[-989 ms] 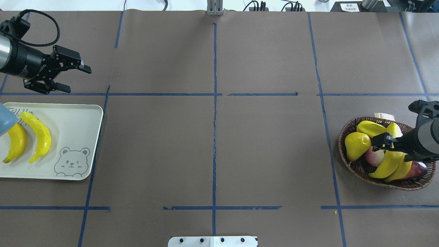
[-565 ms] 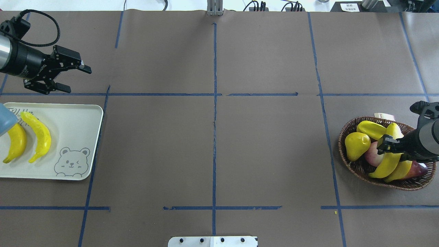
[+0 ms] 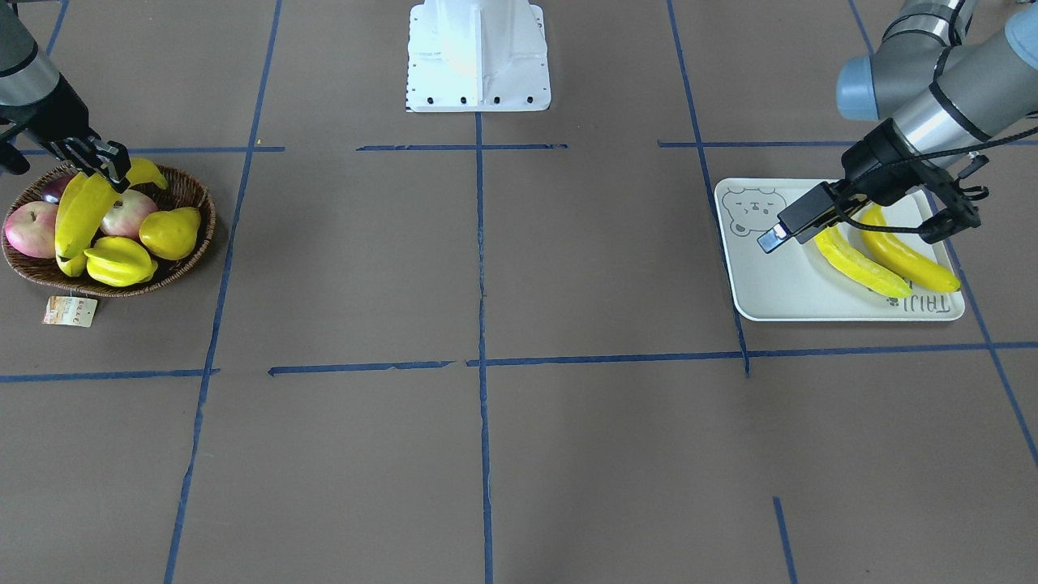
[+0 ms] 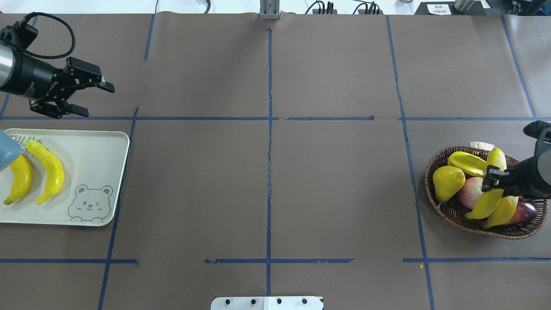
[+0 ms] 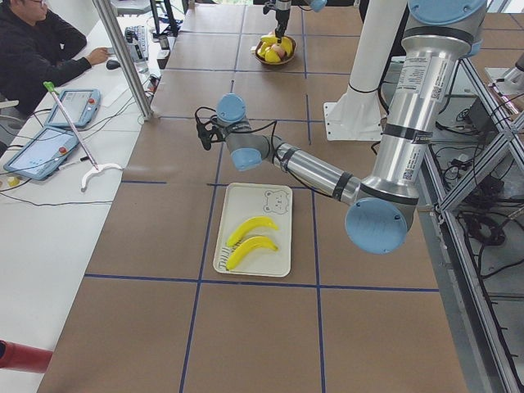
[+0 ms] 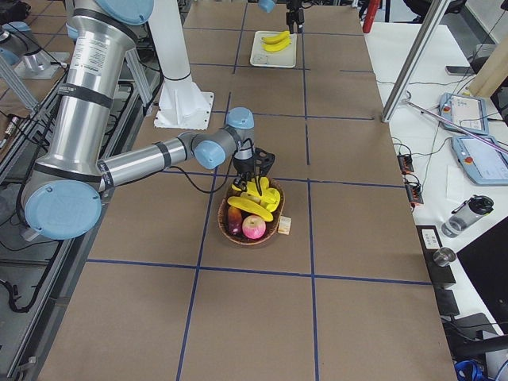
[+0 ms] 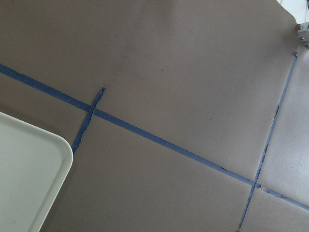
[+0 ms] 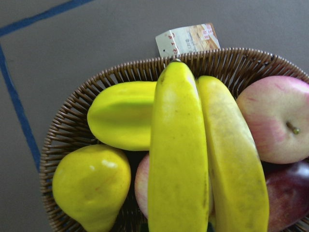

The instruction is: Transfer all bananas from basket to plate

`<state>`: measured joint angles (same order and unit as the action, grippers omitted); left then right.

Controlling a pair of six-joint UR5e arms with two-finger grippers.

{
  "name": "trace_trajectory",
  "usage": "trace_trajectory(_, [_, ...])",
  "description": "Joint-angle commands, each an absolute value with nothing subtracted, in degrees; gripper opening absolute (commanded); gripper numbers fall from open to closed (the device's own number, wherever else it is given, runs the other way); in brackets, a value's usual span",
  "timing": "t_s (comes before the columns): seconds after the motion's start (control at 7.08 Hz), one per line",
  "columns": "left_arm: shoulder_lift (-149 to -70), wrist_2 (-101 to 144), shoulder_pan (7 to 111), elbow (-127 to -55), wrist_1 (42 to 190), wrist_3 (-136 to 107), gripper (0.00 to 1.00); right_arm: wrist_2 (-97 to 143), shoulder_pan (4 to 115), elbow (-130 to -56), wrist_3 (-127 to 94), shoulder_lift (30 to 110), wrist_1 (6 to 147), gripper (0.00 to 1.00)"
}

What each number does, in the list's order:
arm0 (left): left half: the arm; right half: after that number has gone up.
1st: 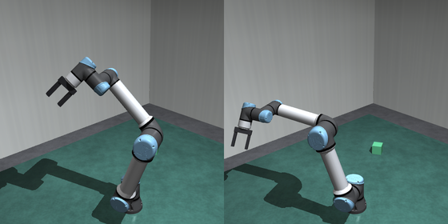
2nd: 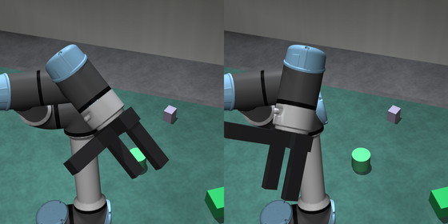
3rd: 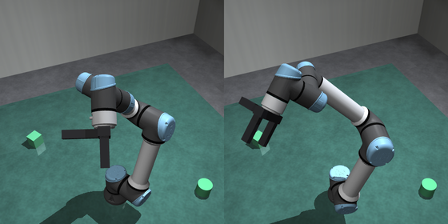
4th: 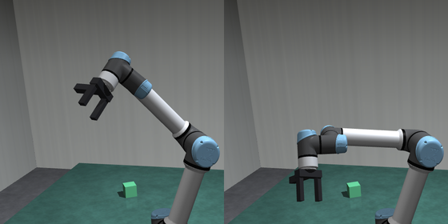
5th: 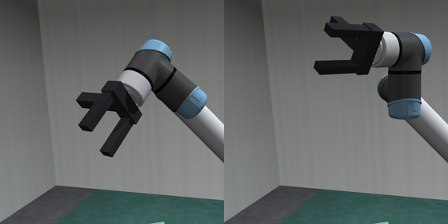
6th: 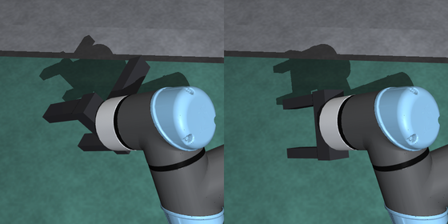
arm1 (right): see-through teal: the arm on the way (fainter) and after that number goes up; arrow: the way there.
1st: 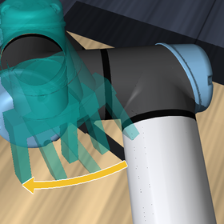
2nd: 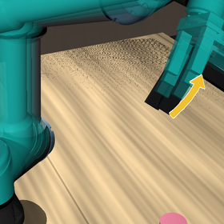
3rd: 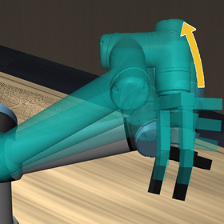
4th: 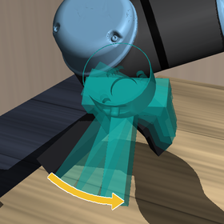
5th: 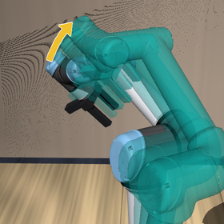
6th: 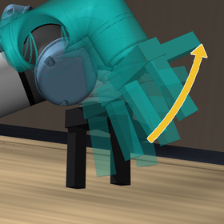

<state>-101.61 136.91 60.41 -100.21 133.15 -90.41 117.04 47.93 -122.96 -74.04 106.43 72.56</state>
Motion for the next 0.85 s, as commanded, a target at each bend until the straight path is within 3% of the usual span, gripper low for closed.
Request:
trace_trajectory(0.0, [-101.7, 136.9, 60.4, -100.2, 133.2, -90.4, 1.0, 125.5, 57.9, -125.9, -67.1, 105.1, 72.6, 0.01])
trace_trajectory(0.28, [-101.7, 136.9, 60.3, -100.0, 133.2, -90.4, 1.0, 128.4, 58.5, -125.2, -66.9, 94.0, 73.2, 0.0])
trace_trajectory(0.71, [-104.2, 137.0, 57.5, -98.6, 133.2, -95.9, 1.0, 129.7, 45.8, -119.0, -72.6, 72.7, 73.1, 0.0])
